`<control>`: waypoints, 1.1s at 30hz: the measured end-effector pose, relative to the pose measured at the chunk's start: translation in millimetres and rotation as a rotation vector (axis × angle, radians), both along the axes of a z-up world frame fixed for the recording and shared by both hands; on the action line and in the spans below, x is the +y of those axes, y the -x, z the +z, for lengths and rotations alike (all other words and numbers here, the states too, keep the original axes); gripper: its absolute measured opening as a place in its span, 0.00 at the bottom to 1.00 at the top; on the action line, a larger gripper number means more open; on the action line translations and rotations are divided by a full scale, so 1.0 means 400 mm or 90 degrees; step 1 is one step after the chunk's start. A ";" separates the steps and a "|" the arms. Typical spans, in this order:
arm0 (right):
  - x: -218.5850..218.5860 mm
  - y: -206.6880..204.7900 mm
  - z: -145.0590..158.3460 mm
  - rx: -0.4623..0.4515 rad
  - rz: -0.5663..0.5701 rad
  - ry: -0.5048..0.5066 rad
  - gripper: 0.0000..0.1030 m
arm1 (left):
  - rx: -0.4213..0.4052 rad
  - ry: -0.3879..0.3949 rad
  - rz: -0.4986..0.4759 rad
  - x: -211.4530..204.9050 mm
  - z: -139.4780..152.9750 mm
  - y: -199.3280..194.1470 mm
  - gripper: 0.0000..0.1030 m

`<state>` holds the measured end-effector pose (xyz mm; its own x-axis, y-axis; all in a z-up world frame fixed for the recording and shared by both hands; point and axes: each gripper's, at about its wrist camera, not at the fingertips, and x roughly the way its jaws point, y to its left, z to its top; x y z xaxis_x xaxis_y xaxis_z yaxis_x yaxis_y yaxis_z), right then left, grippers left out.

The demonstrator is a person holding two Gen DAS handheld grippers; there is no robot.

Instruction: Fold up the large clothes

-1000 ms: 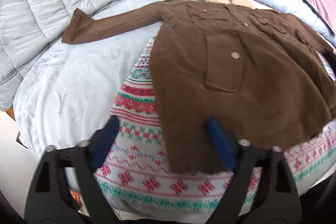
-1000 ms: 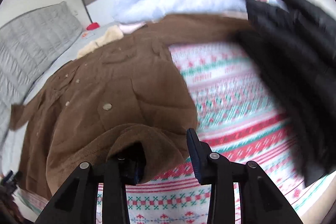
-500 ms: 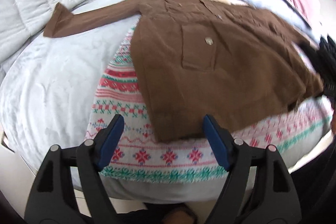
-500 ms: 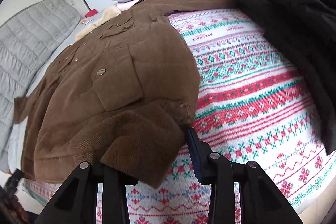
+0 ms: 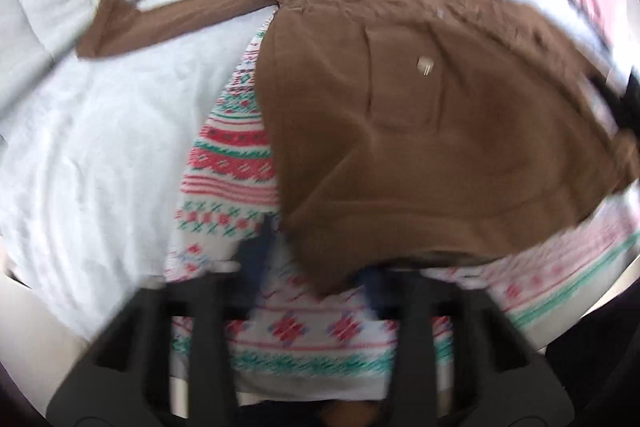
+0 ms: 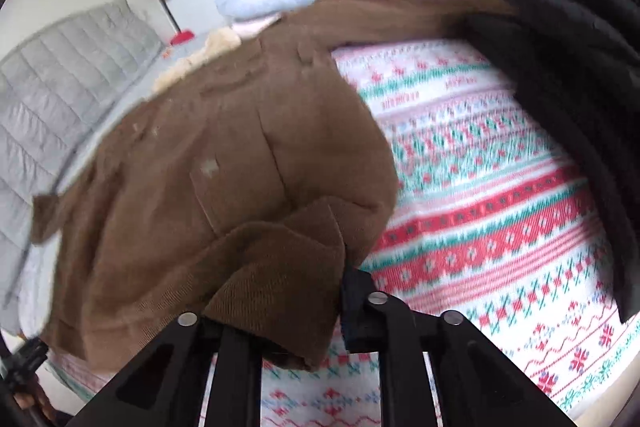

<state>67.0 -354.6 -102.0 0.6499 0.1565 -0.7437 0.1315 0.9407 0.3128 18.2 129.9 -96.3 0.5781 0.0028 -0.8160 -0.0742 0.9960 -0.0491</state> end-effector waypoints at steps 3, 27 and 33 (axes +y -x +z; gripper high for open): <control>-0.021 -0.007 0.020 -0.016 -0.014 -0.047 0.10 | -0.004 0.014 0.038 0.019 0.005 -0.021 0.17; -0.173 -0.004 0.306 -0.053 -0.066 -0.008 0.07 | -0.061 0.088 0.113 0.128 0.194 0.030 0.11; -0.157 0.002 0.157 0.048 -0.033 0.032 0.09 | 0.015 0.074 0.100 0.128 0.051 0.025 0.12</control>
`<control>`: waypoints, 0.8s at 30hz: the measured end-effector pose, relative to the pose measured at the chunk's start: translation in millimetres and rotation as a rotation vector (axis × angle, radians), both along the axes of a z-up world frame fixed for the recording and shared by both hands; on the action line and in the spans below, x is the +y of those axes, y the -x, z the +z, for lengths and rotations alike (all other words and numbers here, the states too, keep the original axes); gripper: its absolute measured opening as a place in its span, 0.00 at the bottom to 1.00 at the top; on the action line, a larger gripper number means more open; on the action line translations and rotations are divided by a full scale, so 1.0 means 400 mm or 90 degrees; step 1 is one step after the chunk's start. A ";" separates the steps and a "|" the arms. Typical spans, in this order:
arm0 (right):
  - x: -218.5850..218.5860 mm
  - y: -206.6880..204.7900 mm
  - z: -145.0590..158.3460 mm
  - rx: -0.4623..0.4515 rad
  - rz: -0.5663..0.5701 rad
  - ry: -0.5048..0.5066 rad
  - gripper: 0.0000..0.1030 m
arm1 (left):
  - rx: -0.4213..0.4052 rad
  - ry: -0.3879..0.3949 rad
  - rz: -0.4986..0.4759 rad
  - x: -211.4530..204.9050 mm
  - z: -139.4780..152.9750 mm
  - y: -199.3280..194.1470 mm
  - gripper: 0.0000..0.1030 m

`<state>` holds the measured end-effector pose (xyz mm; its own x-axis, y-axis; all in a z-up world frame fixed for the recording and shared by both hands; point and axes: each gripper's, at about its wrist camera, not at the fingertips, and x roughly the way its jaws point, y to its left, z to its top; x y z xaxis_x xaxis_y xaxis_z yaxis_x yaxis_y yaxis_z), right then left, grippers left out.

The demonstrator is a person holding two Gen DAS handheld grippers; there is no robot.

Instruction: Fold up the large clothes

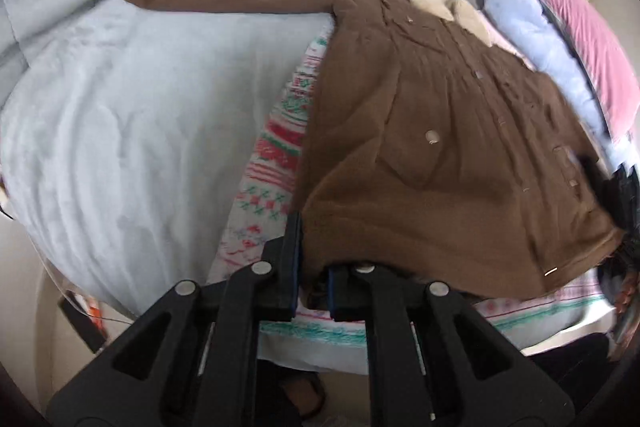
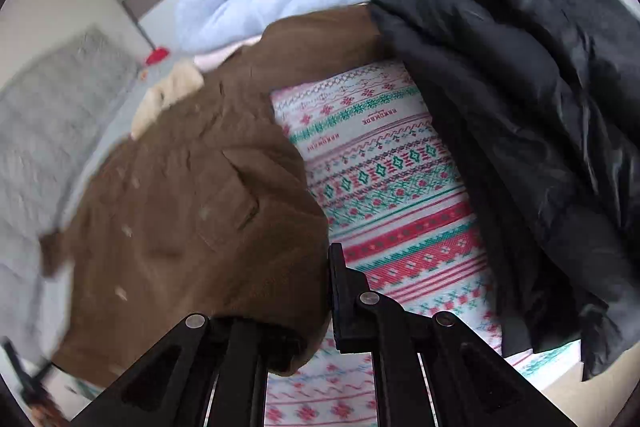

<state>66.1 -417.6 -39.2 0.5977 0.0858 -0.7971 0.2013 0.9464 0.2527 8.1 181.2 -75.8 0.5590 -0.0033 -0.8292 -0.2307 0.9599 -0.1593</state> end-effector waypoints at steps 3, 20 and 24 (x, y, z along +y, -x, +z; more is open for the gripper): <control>0.017 -0.004 -0.015 0.017 0.030 0.036 0.12 | -0.006 -0.021 -0.002 -0.005 0.009 0.006 0.14; 0.075 0.208 0.102 -0.169 0.302 0.114 0.74 | -0.107 0.011 0.046 0.060 0.124 0.151 0.63; 0.143 0.205 0.166 -0.251 0.342 0.084 0.78 | -0.172 0.027 0.053 0.046 0.211 0.158 0.64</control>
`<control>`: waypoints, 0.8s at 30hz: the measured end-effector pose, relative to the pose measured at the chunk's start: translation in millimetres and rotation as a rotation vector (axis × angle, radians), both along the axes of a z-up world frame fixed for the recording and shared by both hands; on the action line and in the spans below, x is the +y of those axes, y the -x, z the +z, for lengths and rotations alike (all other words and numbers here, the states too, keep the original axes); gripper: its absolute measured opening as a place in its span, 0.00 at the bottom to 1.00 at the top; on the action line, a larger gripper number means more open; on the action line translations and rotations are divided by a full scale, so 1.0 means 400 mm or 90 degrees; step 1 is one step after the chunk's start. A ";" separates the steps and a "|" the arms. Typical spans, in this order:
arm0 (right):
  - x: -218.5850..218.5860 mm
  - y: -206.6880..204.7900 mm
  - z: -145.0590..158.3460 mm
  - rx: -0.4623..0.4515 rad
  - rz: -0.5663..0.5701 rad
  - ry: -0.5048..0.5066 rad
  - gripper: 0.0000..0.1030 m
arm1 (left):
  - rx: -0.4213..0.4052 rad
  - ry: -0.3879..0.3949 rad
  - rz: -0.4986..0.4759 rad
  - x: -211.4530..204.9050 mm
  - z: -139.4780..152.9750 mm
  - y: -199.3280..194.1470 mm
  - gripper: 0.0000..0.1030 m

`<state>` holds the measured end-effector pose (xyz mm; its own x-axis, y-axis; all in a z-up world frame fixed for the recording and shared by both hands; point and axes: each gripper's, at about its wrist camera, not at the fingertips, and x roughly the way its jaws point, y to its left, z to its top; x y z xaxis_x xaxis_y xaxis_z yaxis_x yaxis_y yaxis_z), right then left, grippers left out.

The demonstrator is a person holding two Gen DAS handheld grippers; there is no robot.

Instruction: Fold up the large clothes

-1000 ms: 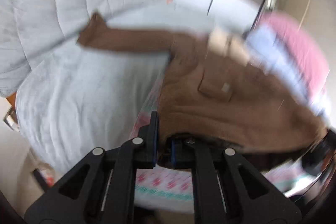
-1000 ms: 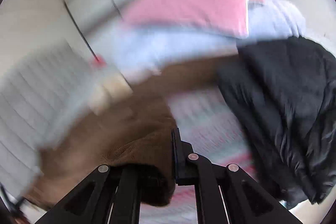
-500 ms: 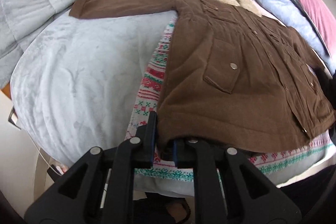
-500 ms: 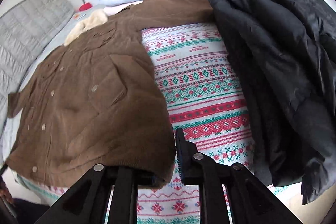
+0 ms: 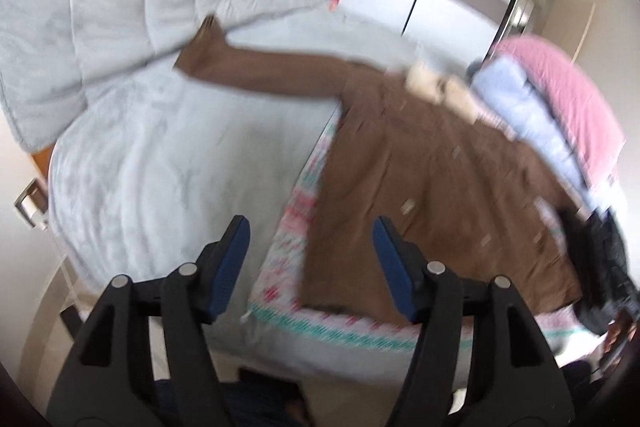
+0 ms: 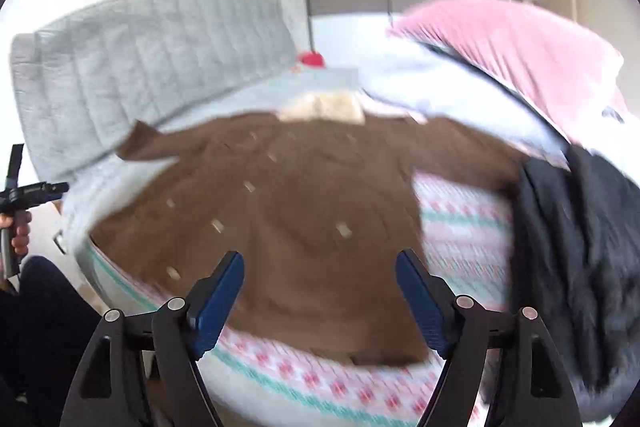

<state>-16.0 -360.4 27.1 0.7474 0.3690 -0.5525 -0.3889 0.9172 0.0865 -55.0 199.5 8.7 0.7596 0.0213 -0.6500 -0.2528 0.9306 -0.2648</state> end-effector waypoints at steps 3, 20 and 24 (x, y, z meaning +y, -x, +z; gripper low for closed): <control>0.074 -0.073 -0.016 0.025 0.009 -0.028 0.79 | -0.014 -0.016 -0.040 -0.067 0.036 -0.039 0.71; 0.047 -0.314 -0.126 0.191 -0.161 -0.110 0.79 | 0.024 -0.015 -0.146 -0.338 -0.017 -0.331 0.89; -0.127 -0.386 -0.117 0.207 -0.305 -0.264 0.80 | 0.067 -0.030 -0.139 -0.361 -0.016 -0.426 0.93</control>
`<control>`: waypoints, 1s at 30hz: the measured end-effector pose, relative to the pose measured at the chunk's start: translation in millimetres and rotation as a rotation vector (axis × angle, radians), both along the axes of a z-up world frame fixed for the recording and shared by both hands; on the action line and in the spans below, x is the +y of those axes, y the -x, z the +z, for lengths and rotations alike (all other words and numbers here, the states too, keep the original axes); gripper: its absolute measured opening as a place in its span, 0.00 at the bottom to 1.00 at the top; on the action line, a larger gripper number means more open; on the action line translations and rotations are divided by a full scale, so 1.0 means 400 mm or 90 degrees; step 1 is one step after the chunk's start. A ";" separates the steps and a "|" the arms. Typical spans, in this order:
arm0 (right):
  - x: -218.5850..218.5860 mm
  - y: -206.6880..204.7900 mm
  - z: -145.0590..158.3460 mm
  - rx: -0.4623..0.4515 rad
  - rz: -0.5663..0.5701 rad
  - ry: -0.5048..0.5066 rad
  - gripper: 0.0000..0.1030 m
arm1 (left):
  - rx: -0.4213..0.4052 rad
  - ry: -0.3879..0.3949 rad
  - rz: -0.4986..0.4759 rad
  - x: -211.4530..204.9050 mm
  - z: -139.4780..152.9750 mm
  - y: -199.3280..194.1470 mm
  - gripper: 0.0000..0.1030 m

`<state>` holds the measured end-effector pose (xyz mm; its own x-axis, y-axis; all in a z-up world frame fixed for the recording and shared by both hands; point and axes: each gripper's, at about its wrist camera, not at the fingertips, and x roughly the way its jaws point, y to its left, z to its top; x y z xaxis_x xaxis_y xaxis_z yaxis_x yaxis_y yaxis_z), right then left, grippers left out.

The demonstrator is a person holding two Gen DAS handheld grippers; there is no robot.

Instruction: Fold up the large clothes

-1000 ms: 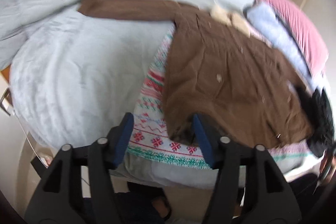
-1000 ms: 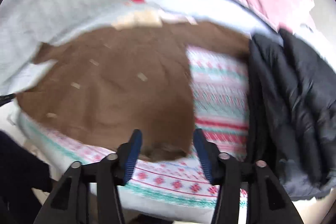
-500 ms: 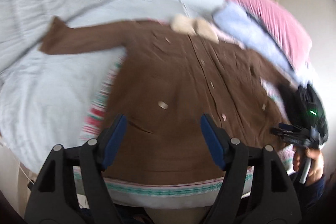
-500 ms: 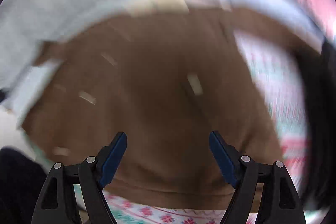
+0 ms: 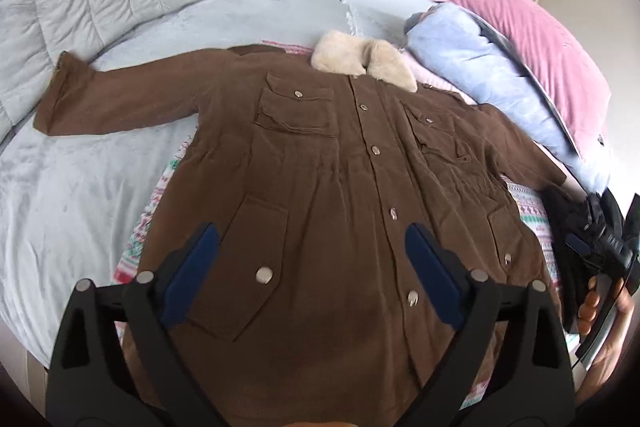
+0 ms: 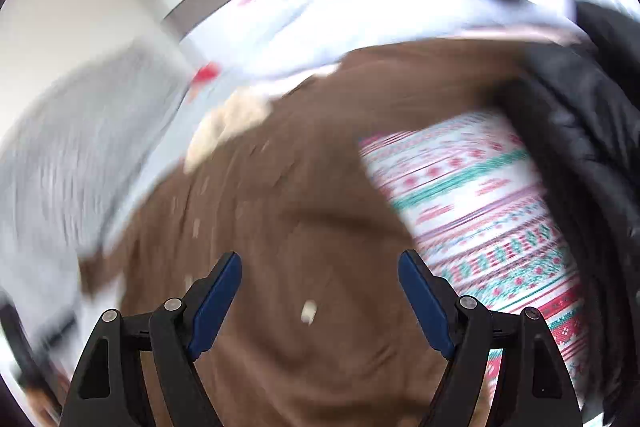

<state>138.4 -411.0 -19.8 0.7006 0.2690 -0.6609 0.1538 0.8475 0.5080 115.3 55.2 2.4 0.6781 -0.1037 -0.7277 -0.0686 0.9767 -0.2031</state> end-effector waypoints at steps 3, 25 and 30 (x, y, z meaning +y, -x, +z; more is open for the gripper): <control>-0.089 -0.070 -0.009 0.023 -0.093 -0.060 0.80 | 0.022 0.034 0.005 -0.007 -0.001 -0.077 0.94; -0.371 -0.522 -0.263 0.019 -0.380 -0.043 0.61 | 0.177 0.064 0.137 0.029 -0.273 -0.303 0.97; -0.363 -0.505 -0.202 -0.032 -0.368 0.017 0.08 | 0.179 0.099 0.149 0.033 -0.268 -0.303 0.97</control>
